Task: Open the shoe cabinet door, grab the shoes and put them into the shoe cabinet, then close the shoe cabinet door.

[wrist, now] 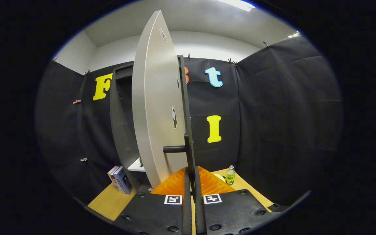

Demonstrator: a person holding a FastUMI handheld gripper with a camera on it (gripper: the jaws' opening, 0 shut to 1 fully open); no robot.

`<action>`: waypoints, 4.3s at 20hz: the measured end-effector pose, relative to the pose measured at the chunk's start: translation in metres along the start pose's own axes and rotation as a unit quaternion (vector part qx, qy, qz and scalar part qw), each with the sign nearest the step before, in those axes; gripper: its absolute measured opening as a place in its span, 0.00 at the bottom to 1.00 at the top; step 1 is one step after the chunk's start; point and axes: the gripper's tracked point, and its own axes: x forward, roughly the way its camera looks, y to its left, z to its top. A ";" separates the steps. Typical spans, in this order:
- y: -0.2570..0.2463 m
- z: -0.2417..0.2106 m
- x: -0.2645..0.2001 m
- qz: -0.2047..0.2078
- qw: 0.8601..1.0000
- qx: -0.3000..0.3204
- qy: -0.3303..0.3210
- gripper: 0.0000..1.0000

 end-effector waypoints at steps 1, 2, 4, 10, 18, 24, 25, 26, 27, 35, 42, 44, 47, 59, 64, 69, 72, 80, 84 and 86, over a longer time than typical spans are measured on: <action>-0.003 0.000 0.002 0.005 1.000 -0.001 0.002 0.09; -0.006 0.000 0.001 0.010 1.000 -0.001 0.004 0.09; -0.017 0.001 0.001 0.009 1.000 -0.007 0.006 0.09; -0.058 0.018 -0.049 -0.029 0.999 -0.011 -0.015 0.18; 0.000 0.004 -0.110 0.028 0.999 -0.030 0.026 0.75; 0.084 -0.068 -0.105 0.097 0.989 -0.024 0.109 0.99; 0.096 -0.089 -0.100 0.103 0.986 -0.024 0.131 0.99; 0.106 -0.110 -0.097 0.111 0.982 -0.023 0.152 0.99; 0.117 -0.129 -0.097 0.119 0.978 -0.022 0.172 0.99; 0.151 -0.277 -0.063 0.132 0.945 -0.007 0.300 0.99; 0.136 -0.401 -0.036 0.095 0.919 0.010 0.383 0.99; 0.136 -0.424 -0.028 0.089 0.914 0.017 0.396 0.99; 0.140 -0.458 -0.010 0.081 0.908 0.021 0.410 0.99; 0.116 -0.532 0.091 -0.017 0.946 -0.043 0.320 0.59; 0.118 -0.503 0.097 0.000 0.960 -0.031 0.280 0.07; 0.129 -0.384 0.095 0.010 0.975 -0.030 0.222 0.07; 0.140 -0.315 0.100 0.018 0.979 -0.033 0.200 0.07; 0.185 -0.162 0.156 0.048 0.986 -0.020 0.160 0.07; 0.188 -0.129 0.210 0.042 0.987 -0.043 0.146 0.07; 0.187 -0.123 0.244 0.033 0.987 -0.045 0.153 0.08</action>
